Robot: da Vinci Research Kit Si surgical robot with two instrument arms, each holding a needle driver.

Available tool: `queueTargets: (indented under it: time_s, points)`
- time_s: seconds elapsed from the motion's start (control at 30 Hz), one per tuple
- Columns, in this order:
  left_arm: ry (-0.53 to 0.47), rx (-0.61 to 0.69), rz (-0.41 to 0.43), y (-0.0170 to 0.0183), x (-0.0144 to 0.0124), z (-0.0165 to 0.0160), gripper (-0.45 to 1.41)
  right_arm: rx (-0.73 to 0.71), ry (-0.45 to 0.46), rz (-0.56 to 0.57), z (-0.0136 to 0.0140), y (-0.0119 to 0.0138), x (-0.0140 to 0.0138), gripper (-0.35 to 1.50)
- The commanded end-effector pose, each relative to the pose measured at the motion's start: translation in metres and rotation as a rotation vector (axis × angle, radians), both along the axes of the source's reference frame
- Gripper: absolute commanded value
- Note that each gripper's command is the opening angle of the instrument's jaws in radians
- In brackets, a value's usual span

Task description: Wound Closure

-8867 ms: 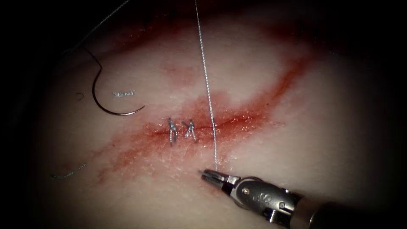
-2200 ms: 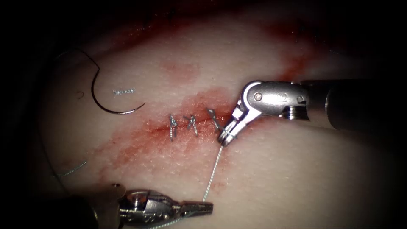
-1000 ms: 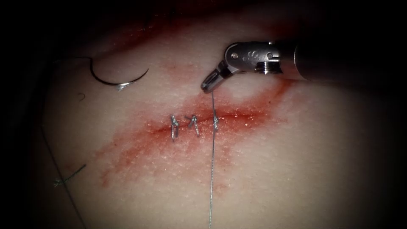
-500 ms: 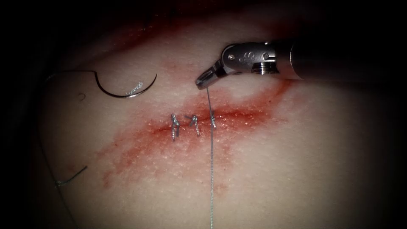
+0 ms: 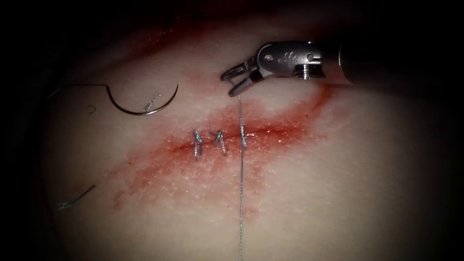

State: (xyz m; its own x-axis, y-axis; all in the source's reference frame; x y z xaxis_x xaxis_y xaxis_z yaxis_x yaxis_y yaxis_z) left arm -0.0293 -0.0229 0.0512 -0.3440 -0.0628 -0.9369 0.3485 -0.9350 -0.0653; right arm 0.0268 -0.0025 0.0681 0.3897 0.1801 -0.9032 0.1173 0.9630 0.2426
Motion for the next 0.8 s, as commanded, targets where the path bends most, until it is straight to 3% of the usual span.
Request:
queueTargets:
  time_s: [0.03,0.13,0.3,0.37,0.43,0.53,0.6,0.63,0.67,0.7,0.73,0.8]
  points:
    - [0.004,-0.015,-0.014,0.0004,-0.0005,0.0001,-0.45,-0.005,0.008,0.023,-0.0004,0.0001,0.0005,1.10]
    - [0.016,-0.109,-0.057,0.0065,0.0004,-0.0028,-0.45,-0.019,0.020,0.112,-0.0030,0.0010,-0.0015,1.16]
    - [0.013,-0.200,-0.135,0.0136,0.0019,-0.0046,-0.45,-0.038,0.025,0.253,-0.0059,0.0010,-0.0051,1.20]
    - [0.030,-0.250,-0.158,0.0175,0.0025,-0.0051,-0.45,-0.060,0.013,0.349,-0.0076,0.0001,-0.0079,1.20]
    - [0.010,-0.252,-0.153,0.0192,0.0027,-0.0053,-0.45,-0.069,0.011,0.385,-0.0083,-0.0004,-0.0090,1.20]
    - [-0.051,-0.236,-0.145,0.0225,0.0029,-0.0058,-0.45,-0.078,0.040,0.423,-0.0094,-0.0024,-0.0099,1.26]
    - [-0.080,-0.221,-0.130,0.0237,0.0030,-0.0058,-0.45,-0.072,0.076,0.410,-0.0097,-0.0038,-0.0095,1.18]
    - [-0.113,-0.202,-0.115,0.0247,0.0030,-0.0058,-0.45,-0.064,0.113,0.370,-0.0100,-0.0052,-0.0089,0.73]
    - [-0.124,-0.195,-0.110,0.0252,0.0031,-0.0058,-0.45,-0.061,0.130,0.356,-0.0101,-0.0057,-0.0086,0.44]
    - [-0.133,-0.190,-0.106,0.0257,0.0032,-0.0057,-0.45,-0.061,0.139,0.350,-0.0101,-0.0061,-0.0082,0.27]
    - [-0.134,-0.185,-0.095,0.0260,0.0033,-0.0057,-0.45,-0.061,0.155,0.343,-0.0102,-0.0066,-0.0076,-0.35]
    - [-0.141,-0.167,-0.064,0.0271,0.0036,-0.0057,-0.45,-0.069,0.194,0.351,-0.0100,-0.0074,-0.0057,-0.35]
